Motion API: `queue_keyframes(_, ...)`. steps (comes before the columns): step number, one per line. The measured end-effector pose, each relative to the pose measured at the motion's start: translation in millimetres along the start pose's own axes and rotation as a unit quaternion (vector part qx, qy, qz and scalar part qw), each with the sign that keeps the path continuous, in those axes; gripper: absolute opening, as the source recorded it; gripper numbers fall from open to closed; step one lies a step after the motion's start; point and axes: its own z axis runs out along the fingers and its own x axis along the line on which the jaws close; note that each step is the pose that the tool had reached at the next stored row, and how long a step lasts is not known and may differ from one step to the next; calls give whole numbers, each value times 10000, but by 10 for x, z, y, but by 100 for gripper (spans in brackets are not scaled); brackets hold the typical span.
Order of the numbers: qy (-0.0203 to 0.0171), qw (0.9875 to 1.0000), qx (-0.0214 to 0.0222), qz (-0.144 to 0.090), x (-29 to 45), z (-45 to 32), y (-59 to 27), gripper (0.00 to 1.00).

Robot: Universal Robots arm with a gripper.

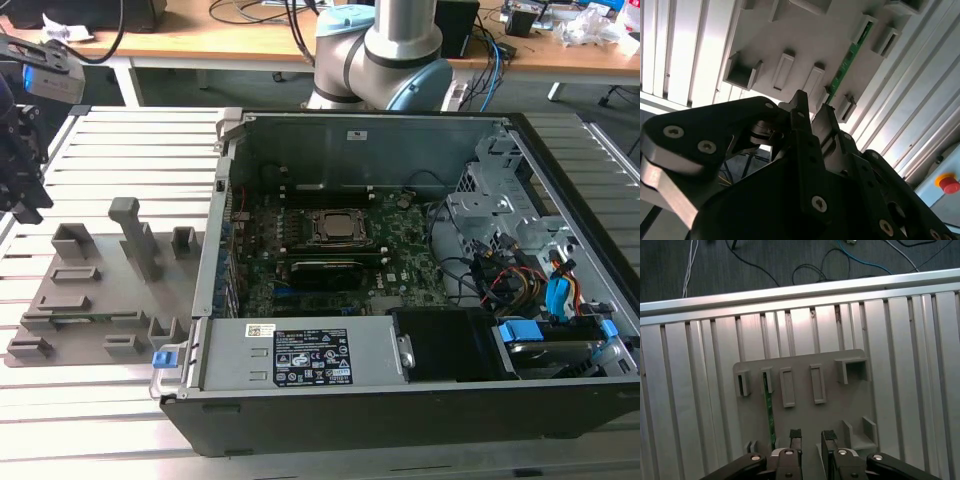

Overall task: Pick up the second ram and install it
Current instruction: 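Pick up the second ram and move it above second insertion slot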

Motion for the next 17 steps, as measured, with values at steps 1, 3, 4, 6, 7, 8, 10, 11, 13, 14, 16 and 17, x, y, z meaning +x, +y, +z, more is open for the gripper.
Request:
queue_keyframes(1, 0, 10000, 0, 0, 0, 9, 0, 30)
queue_keyframes(3, 0, 10000, 0, 0, 0, 26, 0, 30)
queue_keyframes(4, 0, 10000, 0, 0, 0, 33, 0, 30)
queue_keyframes(6, 0, 10000, 0, 0, 1, 57, 0, 30)
queue_keyframes(7, 0, 10000, 0, 0, 1, 71, 0, 30)
queue_keyframes(8, 0, 10000, 0, 0, 1, 85, 0, 30)
queue_keyframes(10, 0, 10000, 0, 0, 1, 113, 0, 30)
queue_keyframes(11, 0, 10000, 0, 0, 1, 131, 0, 30)
queue_keyframes(13, 0, 10000, 0, 0, 1, 164, 0, 30)
queue_keyframes(14, 0, 10000, 0, 0, 2, 172, 0, 30)
queue_keyframes(16, 0, 10000, 0, 0, 2, 192, 0, 30)
queue_keyframes(17, 0, 10000, 0, 0, 2, 210, 0, 30)
